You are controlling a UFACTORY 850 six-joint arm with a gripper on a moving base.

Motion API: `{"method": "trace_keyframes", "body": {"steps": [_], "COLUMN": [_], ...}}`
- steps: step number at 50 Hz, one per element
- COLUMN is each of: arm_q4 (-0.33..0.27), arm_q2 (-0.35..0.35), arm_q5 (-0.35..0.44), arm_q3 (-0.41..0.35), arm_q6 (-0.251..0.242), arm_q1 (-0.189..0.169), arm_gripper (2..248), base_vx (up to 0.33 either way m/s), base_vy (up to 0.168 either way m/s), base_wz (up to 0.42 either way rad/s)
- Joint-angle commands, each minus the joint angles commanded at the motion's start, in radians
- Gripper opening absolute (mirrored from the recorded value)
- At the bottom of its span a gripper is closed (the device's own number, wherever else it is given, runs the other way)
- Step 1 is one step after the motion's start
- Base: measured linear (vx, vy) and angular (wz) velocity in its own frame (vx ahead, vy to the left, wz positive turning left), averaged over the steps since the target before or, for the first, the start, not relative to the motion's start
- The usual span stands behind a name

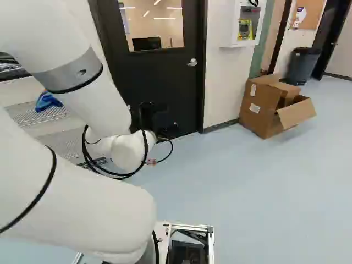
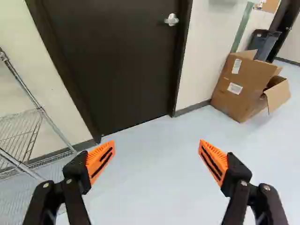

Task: Open the door and move inside

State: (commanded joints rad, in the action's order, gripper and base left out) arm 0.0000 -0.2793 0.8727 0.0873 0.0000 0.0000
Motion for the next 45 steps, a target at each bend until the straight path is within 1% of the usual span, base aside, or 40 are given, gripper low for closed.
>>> {"method": "trace_keyframes", "body": {"steps": [28,45], "arm_q4": [0.0,0.0], "arm_q2": [0.0,0.0], "arm_q5": [0.0,0.0], "arm_q3": [0.0,0.0], "arm_q6": [0.0,0.0], "arm_q1": [0.0,0.0], "arm_gripper": [247,247], "base_vx": [0.005,0.083], "base_vy": [0.0,-0.004], "base_wz": [-0.001,-0.001]}}
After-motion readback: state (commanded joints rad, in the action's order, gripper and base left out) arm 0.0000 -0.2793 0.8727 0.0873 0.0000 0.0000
